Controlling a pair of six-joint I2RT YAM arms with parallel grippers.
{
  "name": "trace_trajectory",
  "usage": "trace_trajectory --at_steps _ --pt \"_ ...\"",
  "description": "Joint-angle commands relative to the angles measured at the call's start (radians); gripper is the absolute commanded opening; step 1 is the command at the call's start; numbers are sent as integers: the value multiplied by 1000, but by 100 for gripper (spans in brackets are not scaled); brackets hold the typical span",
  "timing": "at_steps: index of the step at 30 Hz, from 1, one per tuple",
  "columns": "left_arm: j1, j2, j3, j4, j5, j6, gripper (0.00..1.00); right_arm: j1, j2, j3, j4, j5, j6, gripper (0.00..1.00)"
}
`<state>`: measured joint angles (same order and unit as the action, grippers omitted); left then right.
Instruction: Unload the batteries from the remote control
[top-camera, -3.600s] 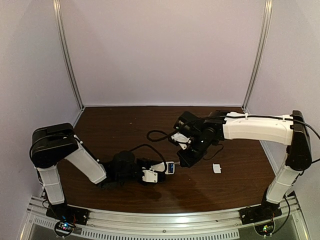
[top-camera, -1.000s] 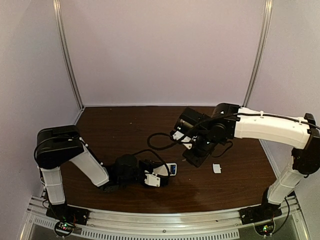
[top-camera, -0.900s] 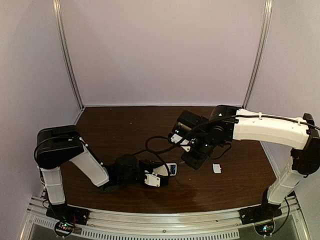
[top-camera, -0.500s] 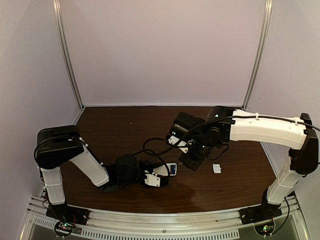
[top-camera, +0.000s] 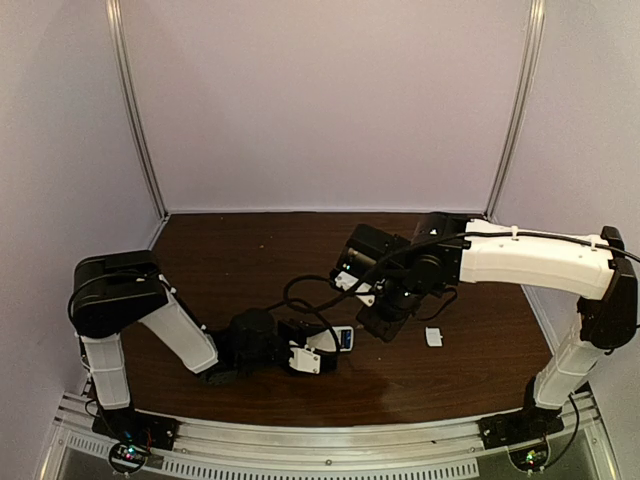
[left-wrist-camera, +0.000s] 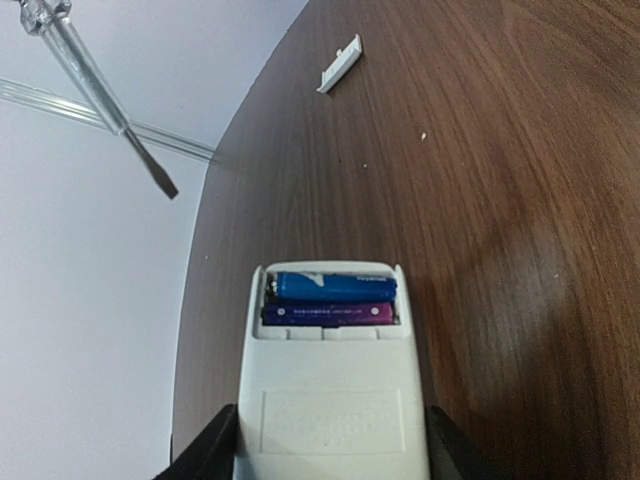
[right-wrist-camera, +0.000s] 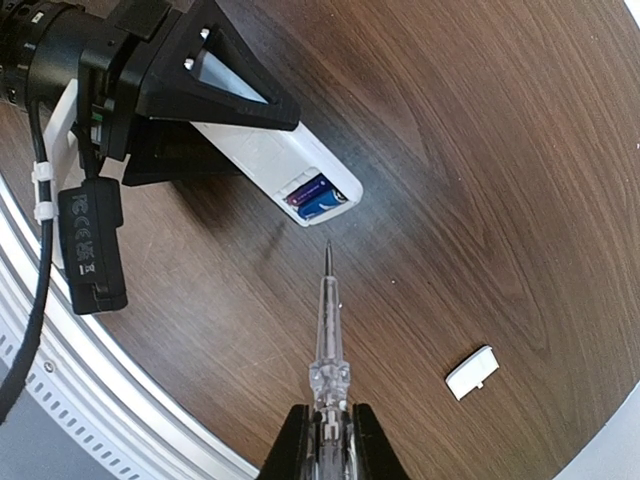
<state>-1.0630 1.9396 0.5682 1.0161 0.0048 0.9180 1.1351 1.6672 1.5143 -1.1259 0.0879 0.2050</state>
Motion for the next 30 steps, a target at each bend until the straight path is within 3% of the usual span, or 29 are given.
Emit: trace_trajectory --at_steps 1,30 --pt "-3 13 12 25 12 1 0 6 -3 24 23 29 -9 0" --pt "-3 15 15 18 14 -2 0 5 94 4 83 56 -35 0"
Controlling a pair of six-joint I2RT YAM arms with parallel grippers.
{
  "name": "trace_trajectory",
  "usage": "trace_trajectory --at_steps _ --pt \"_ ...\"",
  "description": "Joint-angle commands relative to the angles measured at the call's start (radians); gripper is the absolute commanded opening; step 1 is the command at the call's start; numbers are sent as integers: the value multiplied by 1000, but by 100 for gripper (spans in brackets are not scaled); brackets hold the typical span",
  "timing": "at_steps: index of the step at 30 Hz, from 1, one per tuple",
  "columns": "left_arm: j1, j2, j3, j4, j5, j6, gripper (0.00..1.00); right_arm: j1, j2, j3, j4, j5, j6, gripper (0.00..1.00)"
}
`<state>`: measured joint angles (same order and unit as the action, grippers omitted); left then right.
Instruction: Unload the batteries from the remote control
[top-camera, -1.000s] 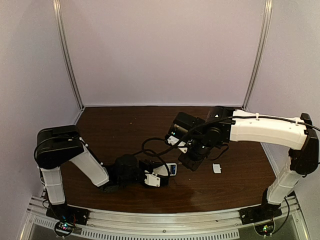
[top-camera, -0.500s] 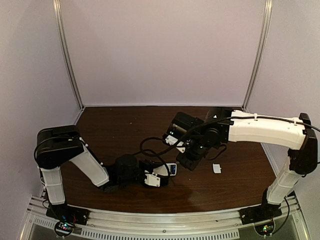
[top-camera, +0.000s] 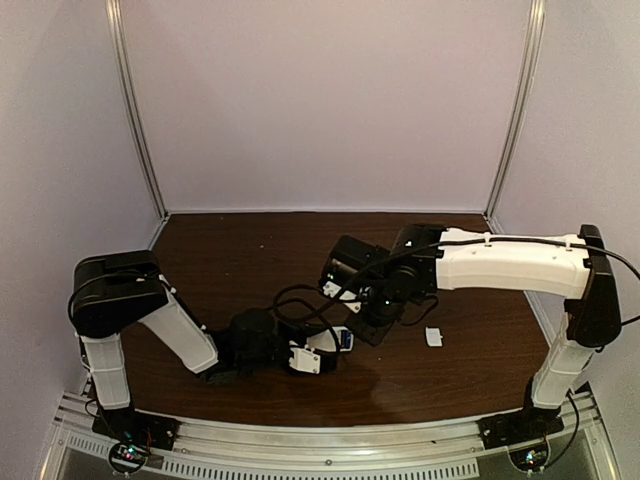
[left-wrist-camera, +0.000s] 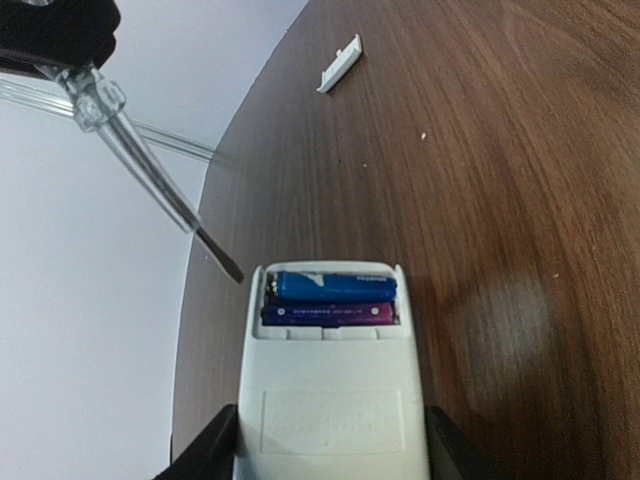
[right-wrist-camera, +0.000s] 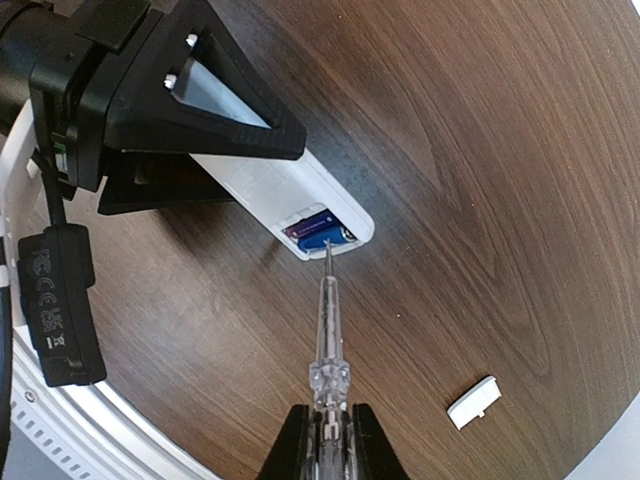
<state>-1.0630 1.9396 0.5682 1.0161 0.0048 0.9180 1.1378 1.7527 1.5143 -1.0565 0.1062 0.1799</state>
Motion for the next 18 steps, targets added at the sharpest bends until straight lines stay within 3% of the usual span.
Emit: trace_trajectory --at_steps 1,18 --pt "-3 14 15 18 14 -2 0 0 9 3 12 43 -10 0" --pt "-3 15 15 16 15 -1 0 -11 34 -7 8 58 -11 0"
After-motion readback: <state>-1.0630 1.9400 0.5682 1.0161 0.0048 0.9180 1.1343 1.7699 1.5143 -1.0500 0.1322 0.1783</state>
